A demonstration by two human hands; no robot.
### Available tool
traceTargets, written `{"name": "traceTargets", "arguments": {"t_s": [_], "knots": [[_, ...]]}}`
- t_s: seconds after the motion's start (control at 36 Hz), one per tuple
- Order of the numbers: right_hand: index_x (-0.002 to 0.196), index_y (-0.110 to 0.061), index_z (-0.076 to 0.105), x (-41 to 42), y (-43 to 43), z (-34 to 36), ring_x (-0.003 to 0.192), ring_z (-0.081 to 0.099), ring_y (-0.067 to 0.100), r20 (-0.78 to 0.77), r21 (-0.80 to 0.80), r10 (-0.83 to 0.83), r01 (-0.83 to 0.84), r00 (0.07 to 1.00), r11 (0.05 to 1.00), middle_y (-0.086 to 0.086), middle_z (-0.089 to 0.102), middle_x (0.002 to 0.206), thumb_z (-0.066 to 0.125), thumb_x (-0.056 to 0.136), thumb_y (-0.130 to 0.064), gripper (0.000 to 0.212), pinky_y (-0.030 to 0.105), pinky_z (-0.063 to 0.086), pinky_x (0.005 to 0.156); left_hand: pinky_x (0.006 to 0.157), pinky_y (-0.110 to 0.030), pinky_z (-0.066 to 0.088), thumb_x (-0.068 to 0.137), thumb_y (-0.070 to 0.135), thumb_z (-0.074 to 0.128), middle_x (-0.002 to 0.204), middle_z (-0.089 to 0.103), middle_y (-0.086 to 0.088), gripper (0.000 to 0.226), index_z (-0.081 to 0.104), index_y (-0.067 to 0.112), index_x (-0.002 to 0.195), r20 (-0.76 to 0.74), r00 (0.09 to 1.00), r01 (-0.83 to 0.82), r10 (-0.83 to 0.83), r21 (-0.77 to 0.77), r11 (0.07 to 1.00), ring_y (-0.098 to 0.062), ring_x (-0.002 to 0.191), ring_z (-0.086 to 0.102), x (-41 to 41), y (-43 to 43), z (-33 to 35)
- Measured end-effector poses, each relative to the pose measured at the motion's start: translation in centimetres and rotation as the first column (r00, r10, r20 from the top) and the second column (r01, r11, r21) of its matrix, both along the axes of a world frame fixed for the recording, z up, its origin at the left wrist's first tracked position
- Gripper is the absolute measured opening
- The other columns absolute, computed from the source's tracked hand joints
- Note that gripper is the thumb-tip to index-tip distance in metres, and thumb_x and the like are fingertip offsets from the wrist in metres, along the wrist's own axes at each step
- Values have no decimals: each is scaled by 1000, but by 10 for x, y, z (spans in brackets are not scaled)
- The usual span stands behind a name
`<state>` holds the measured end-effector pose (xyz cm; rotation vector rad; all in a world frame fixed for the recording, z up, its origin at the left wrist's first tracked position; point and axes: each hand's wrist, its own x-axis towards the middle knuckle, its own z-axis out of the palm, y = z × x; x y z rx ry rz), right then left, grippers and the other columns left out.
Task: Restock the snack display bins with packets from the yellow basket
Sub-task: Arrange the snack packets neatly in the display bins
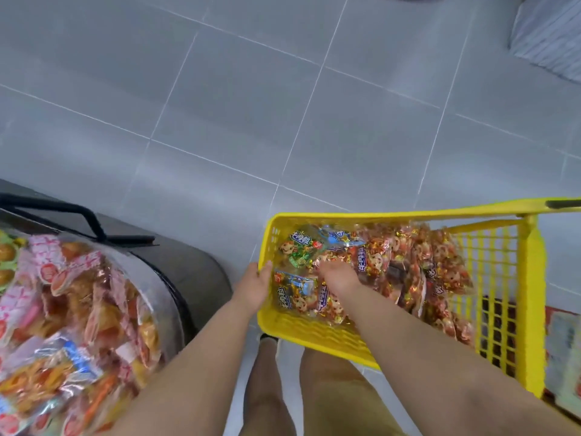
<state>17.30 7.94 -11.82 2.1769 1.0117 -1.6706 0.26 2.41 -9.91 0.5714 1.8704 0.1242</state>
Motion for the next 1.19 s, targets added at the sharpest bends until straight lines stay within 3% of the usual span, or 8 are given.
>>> {"name": "traceTargets", "arguments": {"t_s": [0.31, 0.56, 0.67, 0.78, 0.86, 0.94, 1.03, 1.19], "knots": [[128, -5, 50, -30, 17, -58, 109, 60, 23, 30, -235, -545, 536, 838, 811, 9, 63, 120, 65, 86, -36, 54, 41, 43, 99, 70, -31, 41, 100, 38, 44, 66, 50, 14, 27, 48, 26, 76, -213, 952, -175, 219, 206, 963, -24, 75, 54, 20, -3, -39], [105, -5, 60, -16, 6, -39, 76, 64, 15, -72, -97, -625, 619, 777, 780, 7, 67, 90, 69, 82, -4, 25, 21, 55, 64, 77, -40, 49, 99, 36, 45, 77, 59, -3, 23, 53, 20, 86, -225, 948, -167, 224, 245, 955, -35, 88, 61, 23, 2, -34], [111, -8, 57, 21, 2, 4, 94, 67, 21, -184, -280, -732, 679, 656, 679, 4, 67, 93, 65, 83, -2, 29, 32, 54, 85, 77, -36, 46, 100, 37, 45, 82, 59, -1, 24, 54, 17, 91, -133, 961, -209, 241, 215, 954, -33, 91, 60, 21, 4, -28], [99, -8, 57, 54, -11, 45, 73, 60, 16, -265, -464, -739, 591, 619, 661, 1, 65, 68, 66, 77, -5, 24, 29, 51, 73, 86, -39, 46, 96, 32, 55, 101, 61, -14, 33, 60, 2, 109, -157, 952, -200, 263, 332, 922, -31, 100, 57, 14, -3, -17], [92, -9, 56, 60, -22, 63, 64, 59, 14, -338, -489, -637, 449, 692, 748, -1, 64, 63, 68, 71, -8, 24, 27, 50, 67, 79, -39, 48, 94, 29, 59, 92, 63, -14, 20, 63, 10, 94, -145, 922, -274, 359, 412, 869, -25, 87, 59, 12, -12, 2], [93, -8, 60, 53, -29, 67, 63, 61, 13, -383, -472, -530, 333, 756, 816, 0, 66, 67, 68, 77, 0, 19, 24, 50, 62, 66, -30, 49, 94, 34, 57, 76, 63, -4, 20, 61, 18, 83, 194, 880, -463, 434, 143, 875, -16, 69, 60, 10, -15, 19], [94, -10, 66, 40, -30, 65, 62, 62, 10, -425, -490, -490, 261, 761, 832, -1, 68, 70, 66, 80, 4, 20, 19, 49, 56, 67, -34, 56, 81, 33, 68, 98, 71, -10, 36, 58, 16, 111, 505, 679, -496, 533, -221, 840, -24, 83, 70, 5, -17, 31], [85, -16, 67, 20, -20, 56, 63, 63, 8, -512, -527, -479, 179, 713, 831, -3, 68, 70, 66, 82, 1, 17, 19, 49, 58, 81, -48, 58, 66, 17, 75, 110, 70, -20, 58, 58, 7, 120, 571, 621, -471, 537, -276, 838, -36, 97, 69, -1, -15, 38]]}}
